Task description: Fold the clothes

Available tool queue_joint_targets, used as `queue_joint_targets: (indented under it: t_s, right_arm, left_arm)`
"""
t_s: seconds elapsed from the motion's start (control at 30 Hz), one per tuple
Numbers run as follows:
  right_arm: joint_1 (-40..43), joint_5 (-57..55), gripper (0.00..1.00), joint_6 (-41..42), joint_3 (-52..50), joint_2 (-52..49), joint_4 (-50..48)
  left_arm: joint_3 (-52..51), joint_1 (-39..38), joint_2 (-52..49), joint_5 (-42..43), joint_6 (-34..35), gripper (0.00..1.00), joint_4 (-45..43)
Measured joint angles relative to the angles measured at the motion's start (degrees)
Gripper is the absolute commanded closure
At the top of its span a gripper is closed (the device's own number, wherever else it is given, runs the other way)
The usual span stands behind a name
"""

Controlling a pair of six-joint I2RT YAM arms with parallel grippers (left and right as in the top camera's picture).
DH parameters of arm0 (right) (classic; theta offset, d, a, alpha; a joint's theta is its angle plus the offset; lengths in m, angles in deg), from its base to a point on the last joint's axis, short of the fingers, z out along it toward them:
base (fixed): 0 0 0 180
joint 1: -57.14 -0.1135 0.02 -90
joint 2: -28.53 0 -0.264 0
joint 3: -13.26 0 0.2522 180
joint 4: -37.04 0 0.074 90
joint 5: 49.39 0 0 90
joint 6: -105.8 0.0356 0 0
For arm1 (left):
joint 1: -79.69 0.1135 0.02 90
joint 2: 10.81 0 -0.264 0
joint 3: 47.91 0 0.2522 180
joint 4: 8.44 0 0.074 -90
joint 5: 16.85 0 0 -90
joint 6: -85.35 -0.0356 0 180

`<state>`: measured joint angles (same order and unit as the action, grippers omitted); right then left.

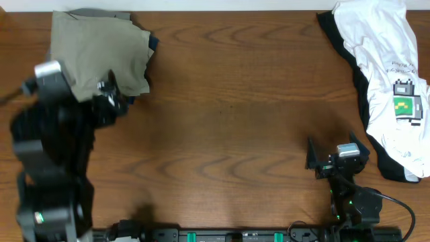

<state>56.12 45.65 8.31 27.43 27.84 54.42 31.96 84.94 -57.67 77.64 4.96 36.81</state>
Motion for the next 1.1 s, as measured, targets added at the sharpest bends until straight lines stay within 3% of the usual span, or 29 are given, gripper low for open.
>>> queue_joint_targets:
  t_s: [0.27, 0.67, 1.1]
  right_arm:
    - [0.0, 0.0, 0.01, 0.0, 0.0, 0.0, 0.0]
    - [0.0, -0.2, 0.01, 0.0, 0.0, 0.0, 0.0]
    - [0.0, -0.2, 0.01, 0.0, 0.0, 0.0, 0.0]
  left_arm:
    - [-25.0, -0.1, 16.7, 0.1, -0.4, 0.02, -17.3]
    - [-51.4, -1.4, 34.0, 0.7, -0.5, 0.02, -32.0]
    - [-63.5, -1.6, 45.6, 1.1, -0.4, 0.02, -35.6]
